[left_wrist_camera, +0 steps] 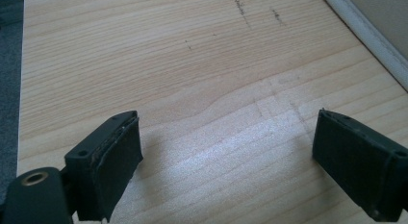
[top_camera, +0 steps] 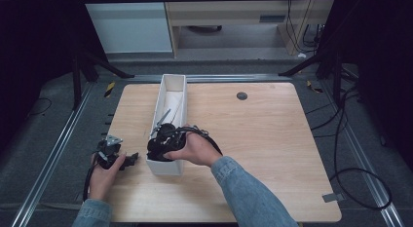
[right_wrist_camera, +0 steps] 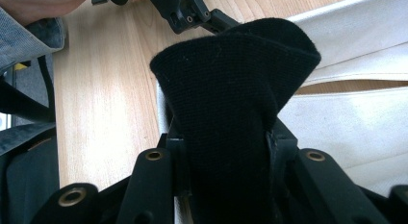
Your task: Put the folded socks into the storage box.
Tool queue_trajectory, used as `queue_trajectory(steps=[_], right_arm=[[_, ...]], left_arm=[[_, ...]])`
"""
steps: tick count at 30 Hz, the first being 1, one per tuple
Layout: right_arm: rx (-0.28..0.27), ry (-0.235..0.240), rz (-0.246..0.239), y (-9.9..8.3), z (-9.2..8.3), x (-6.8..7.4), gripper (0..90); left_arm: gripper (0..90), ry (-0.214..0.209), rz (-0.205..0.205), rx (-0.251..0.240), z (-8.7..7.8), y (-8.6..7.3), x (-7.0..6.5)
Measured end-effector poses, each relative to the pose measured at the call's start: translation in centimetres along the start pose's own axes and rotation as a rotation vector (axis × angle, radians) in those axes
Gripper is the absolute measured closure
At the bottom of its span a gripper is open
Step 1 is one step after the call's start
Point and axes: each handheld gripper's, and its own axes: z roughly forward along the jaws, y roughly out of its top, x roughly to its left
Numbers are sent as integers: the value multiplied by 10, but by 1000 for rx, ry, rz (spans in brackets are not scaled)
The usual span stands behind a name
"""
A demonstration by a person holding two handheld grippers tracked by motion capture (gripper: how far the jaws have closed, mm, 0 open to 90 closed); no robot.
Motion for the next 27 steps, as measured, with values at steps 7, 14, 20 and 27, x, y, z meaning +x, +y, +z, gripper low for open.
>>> queue_trajectory(steps=[7,14,20,27], right_arm=[[13,1,9,0,3,-1,637],[4,2,7,0,1,-1,604],[-21,0,2,-1,-2,-1,515],[-43,-4,8,-2,-11,0,504]], left_arm=[[94,1,-3,1,0,0,1],[94,2,-5,0,-1,0,1],[94,2,-5,-1,-1,0,2],[95,4,-7,-7,-2,0,2]])
